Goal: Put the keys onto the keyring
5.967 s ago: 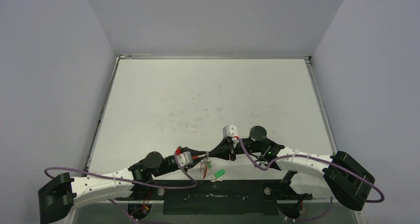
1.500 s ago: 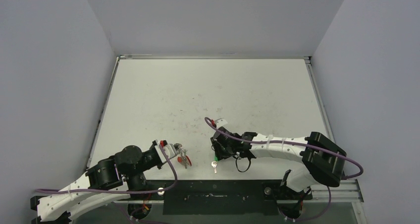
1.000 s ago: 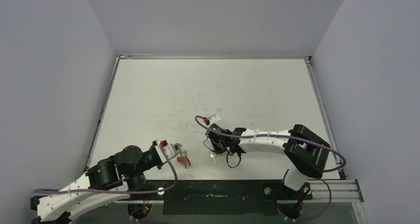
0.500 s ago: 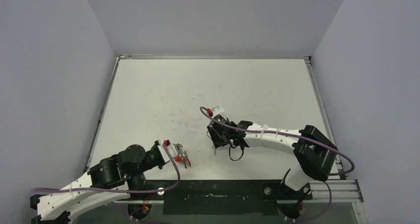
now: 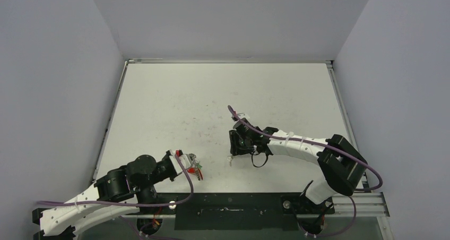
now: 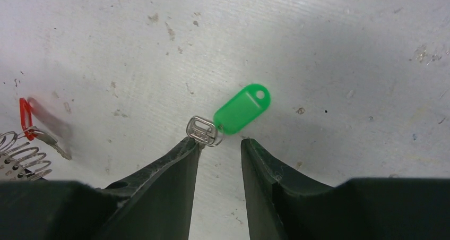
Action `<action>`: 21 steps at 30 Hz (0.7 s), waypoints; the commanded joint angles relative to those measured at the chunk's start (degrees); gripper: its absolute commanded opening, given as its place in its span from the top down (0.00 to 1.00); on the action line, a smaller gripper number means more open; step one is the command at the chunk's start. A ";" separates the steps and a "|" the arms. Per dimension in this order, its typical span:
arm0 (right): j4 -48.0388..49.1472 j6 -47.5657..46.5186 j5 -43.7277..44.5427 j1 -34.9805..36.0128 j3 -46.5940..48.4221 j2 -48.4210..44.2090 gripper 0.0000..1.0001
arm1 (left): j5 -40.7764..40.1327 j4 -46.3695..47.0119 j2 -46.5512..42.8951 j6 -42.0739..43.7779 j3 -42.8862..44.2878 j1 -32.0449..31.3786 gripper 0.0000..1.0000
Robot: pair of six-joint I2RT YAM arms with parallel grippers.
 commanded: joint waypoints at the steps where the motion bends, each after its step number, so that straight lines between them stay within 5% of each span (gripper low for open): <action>1: 5.50 6.17 -5.21 -2.17 -3.32 -0.59 0.64 | 0.24 1.72 0.53 0.17 1.28 -0.36 1.00; 14: 13.72 11.60 -10.08 -3.01 -6.82 3.77 0.73 | 0.33 1.53 1.71 0.34 1.54 -0.40 1.00; 21: 10.53 9.51 -7.81 -3.02 -5.57 1.96 0.92 | 0.26 1.51 1.62 0.34 1.48 -0.40 1.00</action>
